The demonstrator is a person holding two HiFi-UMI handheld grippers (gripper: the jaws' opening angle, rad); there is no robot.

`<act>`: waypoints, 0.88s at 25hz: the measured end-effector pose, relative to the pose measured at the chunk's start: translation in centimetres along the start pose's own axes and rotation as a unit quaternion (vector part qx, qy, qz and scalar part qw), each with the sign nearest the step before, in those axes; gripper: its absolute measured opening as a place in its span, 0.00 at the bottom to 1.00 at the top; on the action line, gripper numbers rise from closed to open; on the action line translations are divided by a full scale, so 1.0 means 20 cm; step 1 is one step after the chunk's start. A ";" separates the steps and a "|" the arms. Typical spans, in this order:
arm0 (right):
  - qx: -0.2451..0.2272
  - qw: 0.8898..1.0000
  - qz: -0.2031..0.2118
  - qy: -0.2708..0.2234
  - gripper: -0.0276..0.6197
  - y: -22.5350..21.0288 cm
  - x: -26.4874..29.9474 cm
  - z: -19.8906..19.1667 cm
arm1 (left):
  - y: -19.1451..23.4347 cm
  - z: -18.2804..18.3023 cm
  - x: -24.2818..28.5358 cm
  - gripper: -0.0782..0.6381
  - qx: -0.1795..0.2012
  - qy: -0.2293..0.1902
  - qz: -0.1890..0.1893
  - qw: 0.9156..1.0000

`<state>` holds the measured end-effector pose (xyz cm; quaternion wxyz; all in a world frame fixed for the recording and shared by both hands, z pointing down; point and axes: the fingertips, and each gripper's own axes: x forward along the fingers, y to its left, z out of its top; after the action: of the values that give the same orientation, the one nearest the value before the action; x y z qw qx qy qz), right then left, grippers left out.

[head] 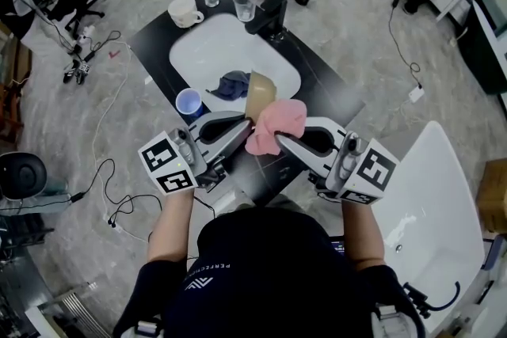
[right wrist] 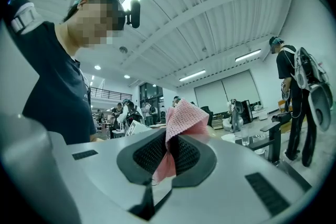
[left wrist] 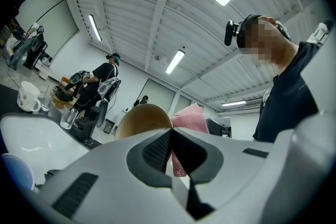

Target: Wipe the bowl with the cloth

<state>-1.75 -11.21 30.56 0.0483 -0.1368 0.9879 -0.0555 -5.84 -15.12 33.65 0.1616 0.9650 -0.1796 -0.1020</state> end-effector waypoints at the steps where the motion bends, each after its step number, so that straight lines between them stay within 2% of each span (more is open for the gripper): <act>1: 0.000 1.000 -0.002 0.000 0.11 0.00 0.00 0.00 | 0.00 0.00 -0.01 0.13 -0.002 0.000 0.001 1.000; 12: -0.003 1.000 -0.021 0.000 0.11 -0.06 -0.02 0.00 | -0.01 0.05 -0.08 0.13 -0.040 -0.047 -0.026 0.998; 18: 0.003 0.999 -0.033 -0.004 0.11 -0.09 -0.02 -0.01 | -0.09 0.07 -0.09 0.13 -0.036 -0.056 -0.072 0.995; 22: 0.003 0.999 -0.038 -0.007 0.11 -0.10 -0.03 -0.01 | -0.12 0.07 -0.09 0.13 -0.031 -0.055 -0.083 0.995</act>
<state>-0.68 -12.97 31.09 0.0540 -0.1748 0.9813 -0.0596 -7.06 -12.85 31.70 0.1726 0.9640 -0.1039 -0.1735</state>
